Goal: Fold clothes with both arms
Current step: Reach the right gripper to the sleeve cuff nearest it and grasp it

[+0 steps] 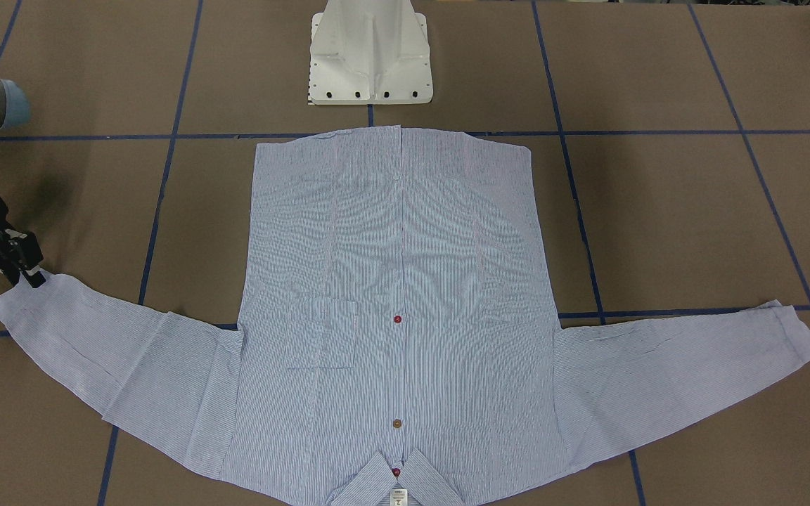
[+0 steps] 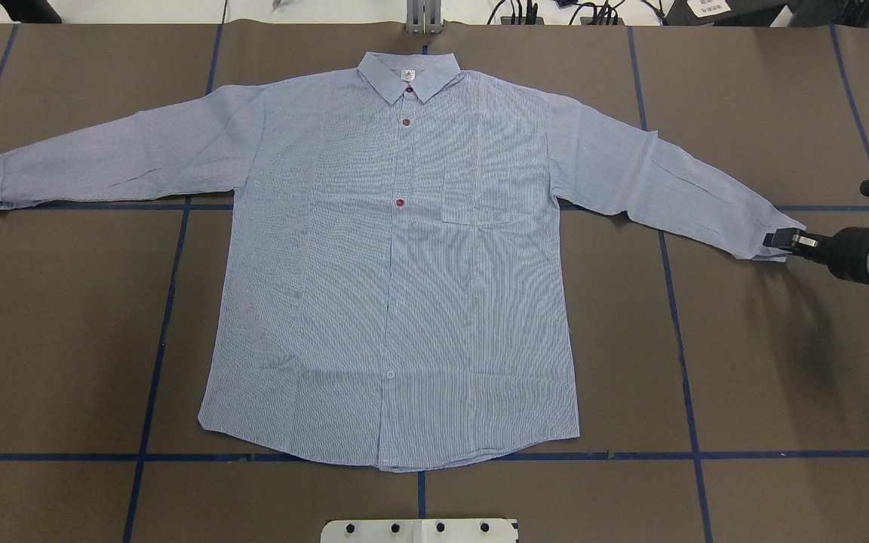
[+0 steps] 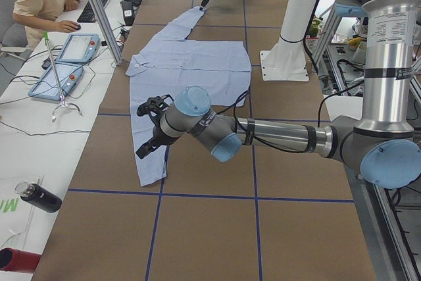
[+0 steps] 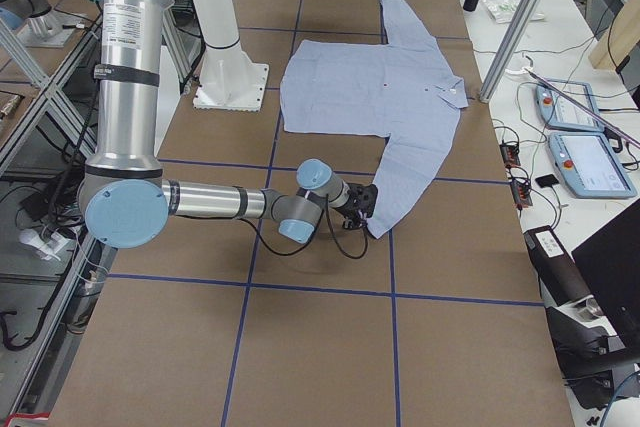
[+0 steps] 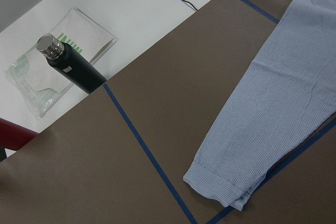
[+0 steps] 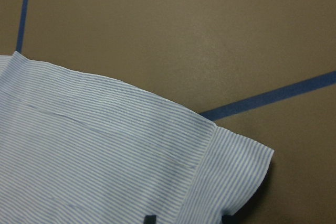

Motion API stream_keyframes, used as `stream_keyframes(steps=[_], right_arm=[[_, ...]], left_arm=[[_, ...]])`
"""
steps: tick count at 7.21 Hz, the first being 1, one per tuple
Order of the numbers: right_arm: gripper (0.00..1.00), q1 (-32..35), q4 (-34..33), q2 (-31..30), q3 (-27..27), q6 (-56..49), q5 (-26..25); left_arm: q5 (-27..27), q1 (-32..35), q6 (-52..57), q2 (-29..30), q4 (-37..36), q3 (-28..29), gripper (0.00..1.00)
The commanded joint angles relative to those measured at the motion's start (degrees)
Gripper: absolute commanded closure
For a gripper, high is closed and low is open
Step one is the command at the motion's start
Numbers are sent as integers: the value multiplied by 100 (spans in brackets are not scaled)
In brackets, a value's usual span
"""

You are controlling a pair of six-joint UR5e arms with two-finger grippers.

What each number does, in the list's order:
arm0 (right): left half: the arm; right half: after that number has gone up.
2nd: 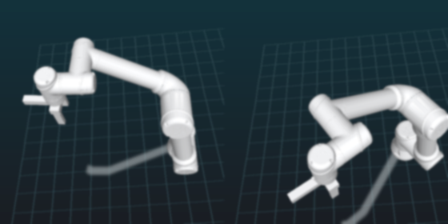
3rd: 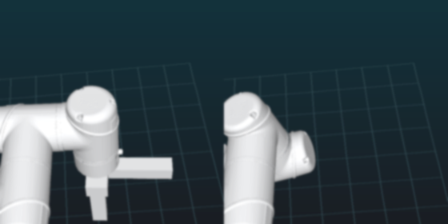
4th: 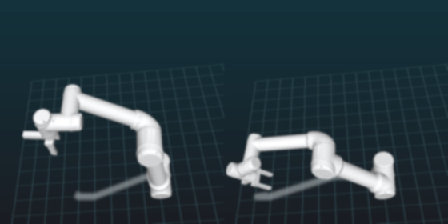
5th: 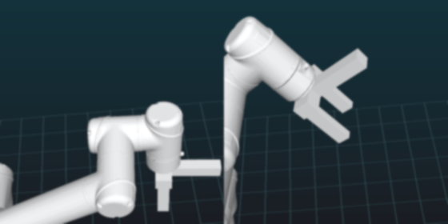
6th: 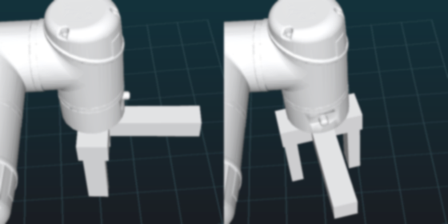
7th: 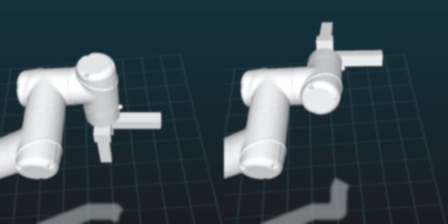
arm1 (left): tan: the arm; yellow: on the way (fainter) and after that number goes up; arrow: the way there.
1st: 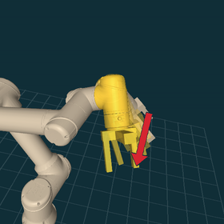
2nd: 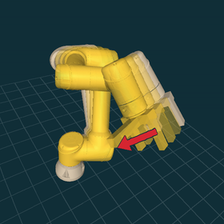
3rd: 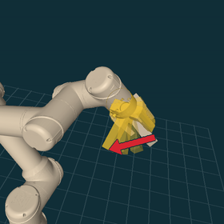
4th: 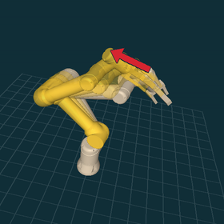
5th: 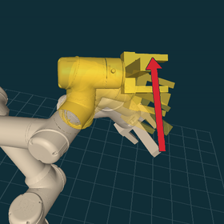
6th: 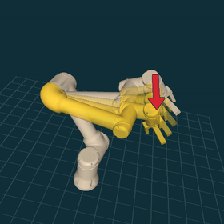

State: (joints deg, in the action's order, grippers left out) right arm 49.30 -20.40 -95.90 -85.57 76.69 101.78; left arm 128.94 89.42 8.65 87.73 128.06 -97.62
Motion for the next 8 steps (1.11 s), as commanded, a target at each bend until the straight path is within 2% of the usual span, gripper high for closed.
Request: stream_keyframes(steps=[1,2,3,4,5,7,8], right_arm=[[100,10,-35,27,-205,-23,17],[100,79,-235,54,-336,-23,69],[100,263,-837,89,-816,-32,287],[100,334,-1748,254,-1482,-40,368],[100,344,-2793,813,-1923,-32,334],[100,257,-4972,2602,-2025,-6,203],[100,-5,-5792,3334,-1964,38,-181]], left_arm=[[0,-3,5,7,0,6,0],[0,-3,-4,7,0,6,0],[0,-3,-4,7,0,15,0],[0,-3,-4,-1,0,23,0],[0,-3,-4,7,0,41,0],[0,-3,-4,-1,0,59,0],[0,-3,-4,-2,0,59,0]])
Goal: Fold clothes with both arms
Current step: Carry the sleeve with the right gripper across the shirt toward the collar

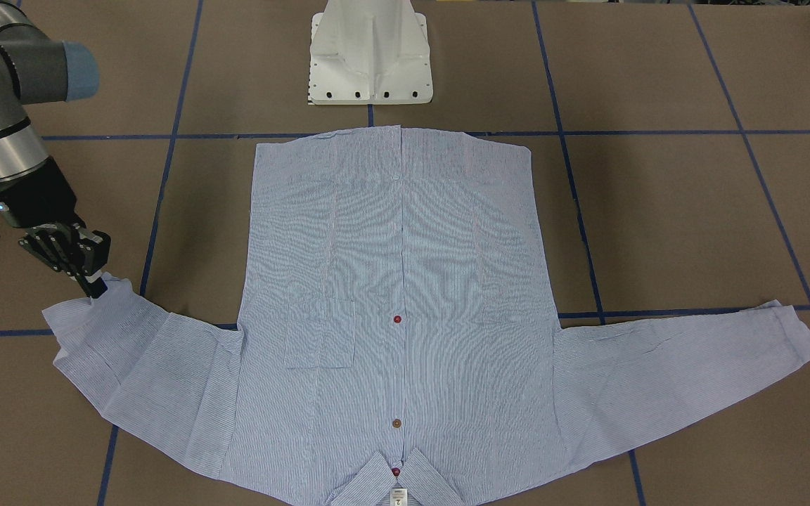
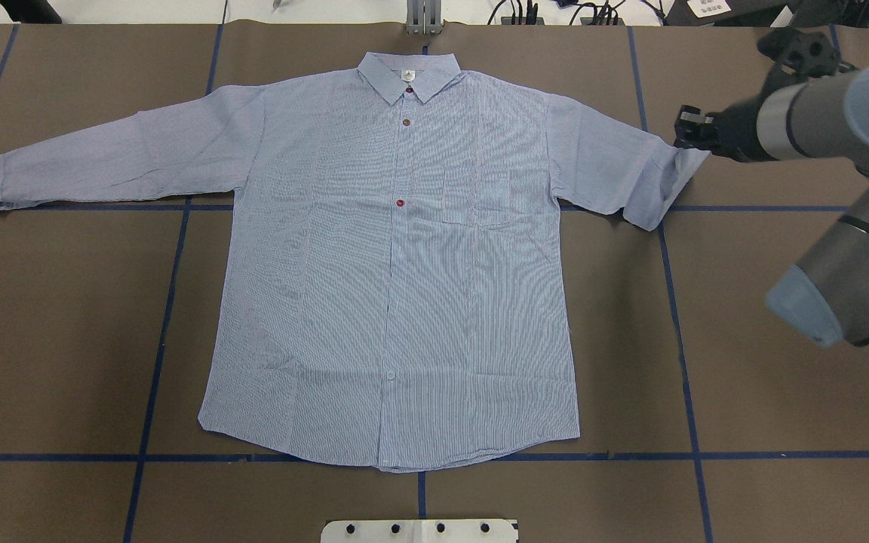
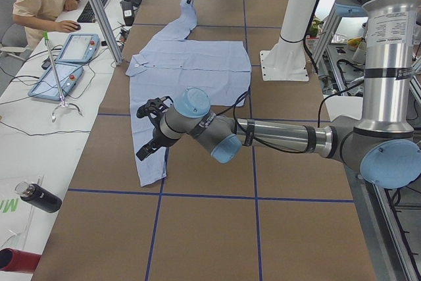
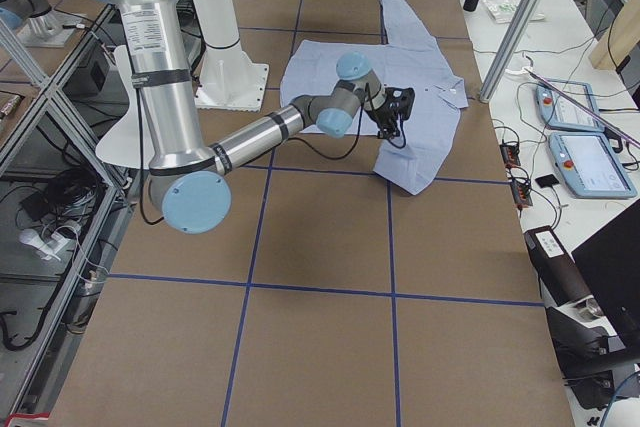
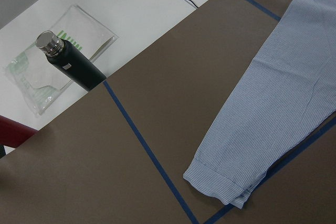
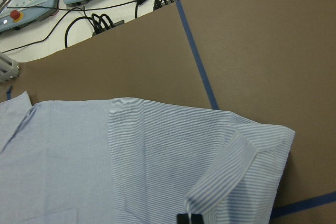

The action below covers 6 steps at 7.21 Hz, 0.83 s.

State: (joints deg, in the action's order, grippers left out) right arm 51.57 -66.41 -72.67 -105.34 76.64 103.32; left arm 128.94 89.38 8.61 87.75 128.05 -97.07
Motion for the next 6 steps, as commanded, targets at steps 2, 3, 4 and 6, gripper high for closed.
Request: stream_keyframes(steps=[2,3,4,6], right_arm=[[100,-638,-1445,1902,372,79,-1057],[100,-735,-1445,2602,949,157,-1373],[100,-902,-1428,3549,1920,567,-1759],[100,-1315,-1436,4530,3147,894,-2463]], left_arm=[[0,0,-8,-4,0,30,0],[0,0,-9,-4,-9,39,0],[0,9,-9,-4,0,48,0],[0,0,-9,-39,-9,48,0]])
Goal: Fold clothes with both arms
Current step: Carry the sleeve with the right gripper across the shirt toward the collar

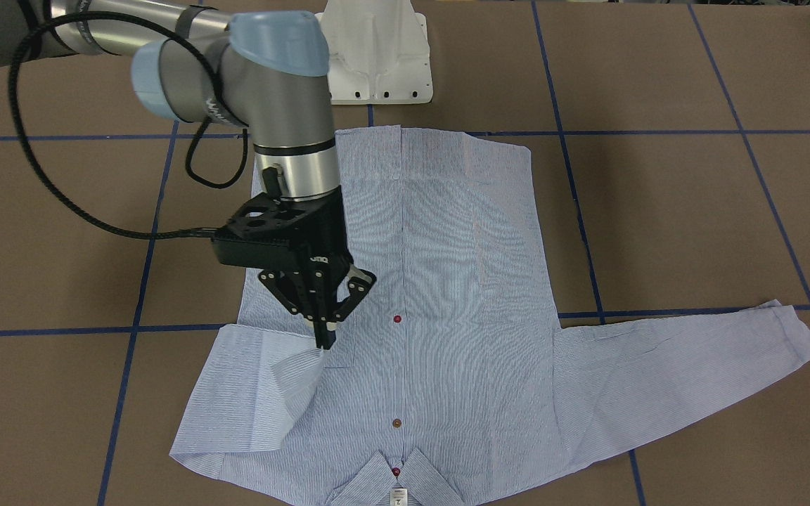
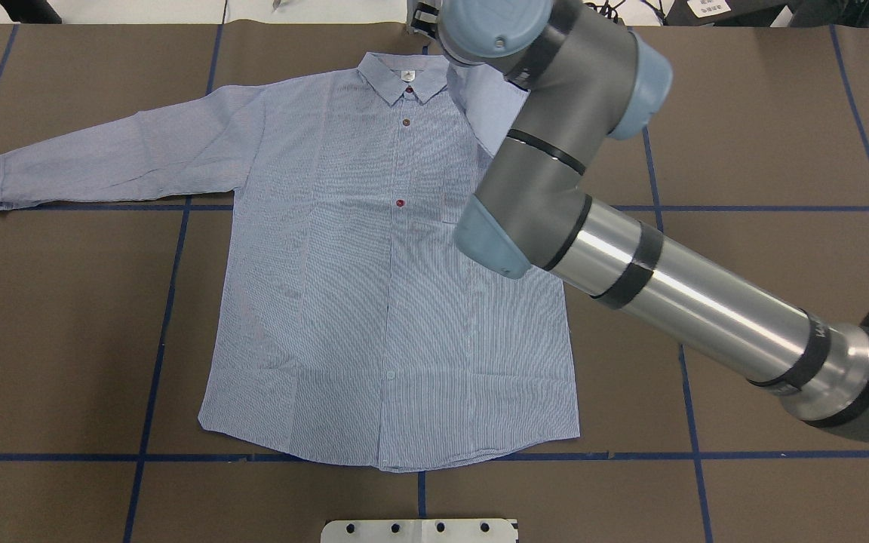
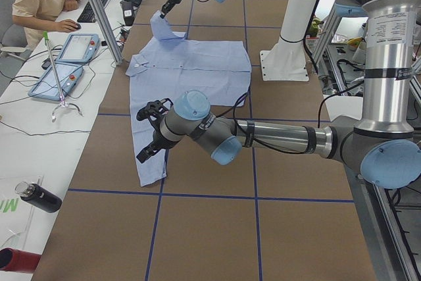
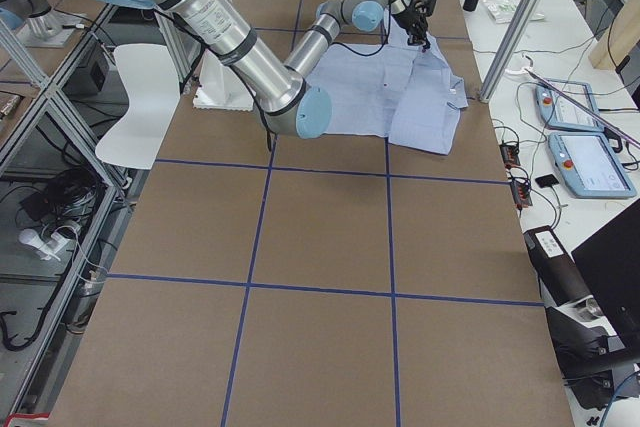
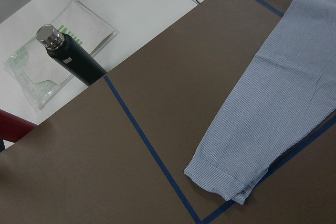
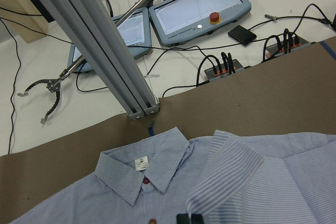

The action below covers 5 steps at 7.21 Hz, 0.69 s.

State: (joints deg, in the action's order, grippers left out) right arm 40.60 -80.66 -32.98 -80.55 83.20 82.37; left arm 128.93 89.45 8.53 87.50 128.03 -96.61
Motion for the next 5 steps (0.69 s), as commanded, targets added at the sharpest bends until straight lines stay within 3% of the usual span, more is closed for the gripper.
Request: stream_keyframes(steps=[1,5], right_arm=[[100,-402,-11,921,1229,371,-762],[100,-825,-20,2178,3181,896,-1205]], left_arm=[[0,-6,0,-40,-6,36,0],[0,-6,-9,-31,-6,98,0]])
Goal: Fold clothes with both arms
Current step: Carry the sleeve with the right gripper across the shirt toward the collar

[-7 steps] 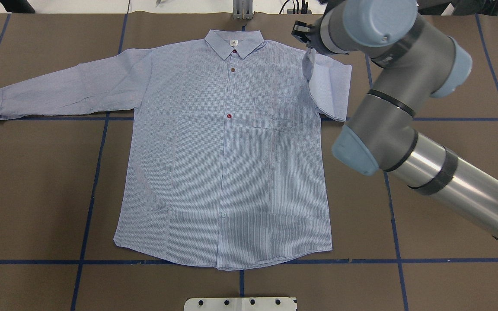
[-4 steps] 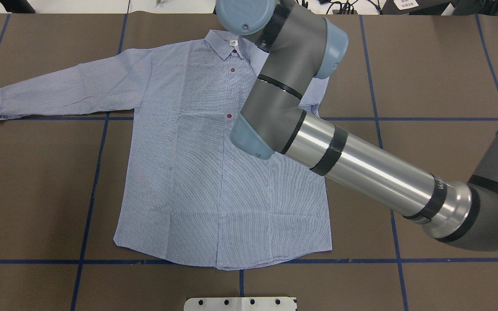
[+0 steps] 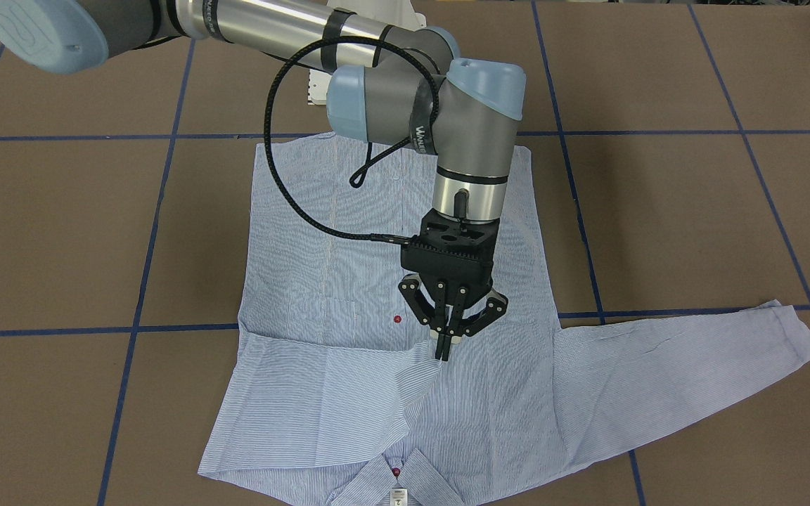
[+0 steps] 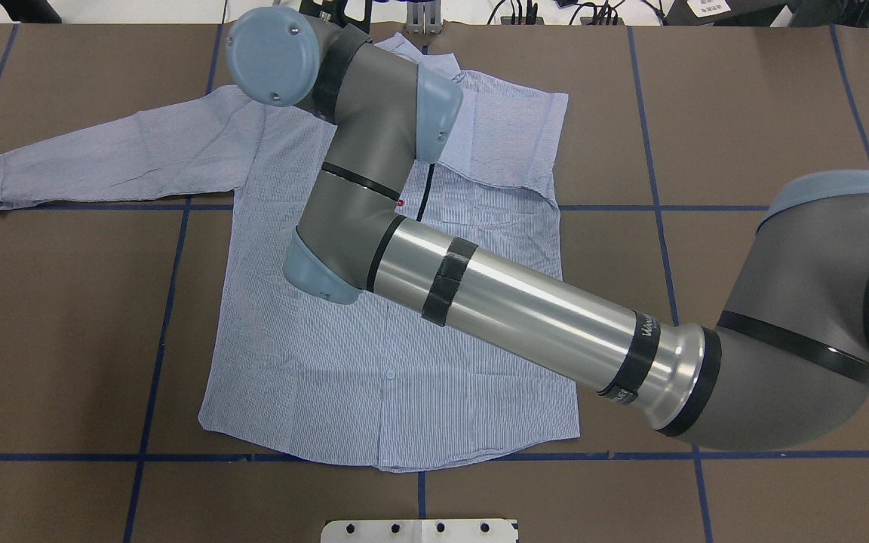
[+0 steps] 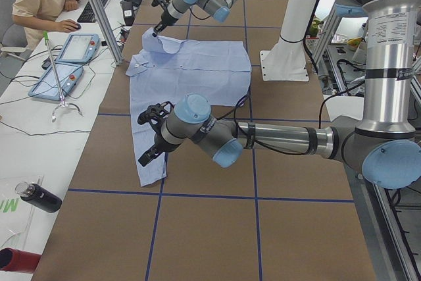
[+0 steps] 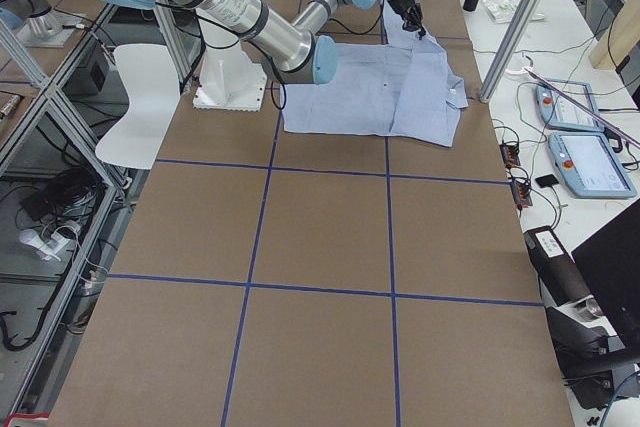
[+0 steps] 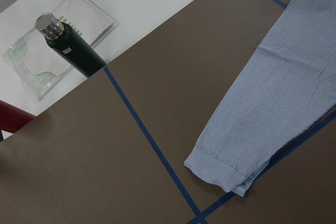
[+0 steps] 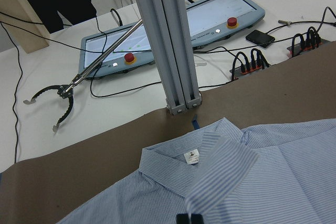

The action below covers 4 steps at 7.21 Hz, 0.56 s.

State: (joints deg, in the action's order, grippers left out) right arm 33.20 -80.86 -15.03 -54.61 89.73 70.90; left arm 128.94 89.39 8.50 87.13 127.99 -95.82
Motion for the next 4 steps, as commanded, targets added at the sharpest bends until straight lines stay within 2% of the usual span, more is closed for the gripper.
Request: stream_keyframes(steps=[1,2,3,4], right_arm=[[66,-190,17,613,914,281,-50],[46,-252,26,911,1221,395,-50],[4,-261,26,1253,1625,370,-33],[3,-252,26,1318,1655,370,-6]], left_arm=[[0,0,-6,6,-2,20,0],[0,0,-6,-3,-2,29,0],[0,0,-6,-12,7,20,0],[0,0,-6,-12,7,11,0]])
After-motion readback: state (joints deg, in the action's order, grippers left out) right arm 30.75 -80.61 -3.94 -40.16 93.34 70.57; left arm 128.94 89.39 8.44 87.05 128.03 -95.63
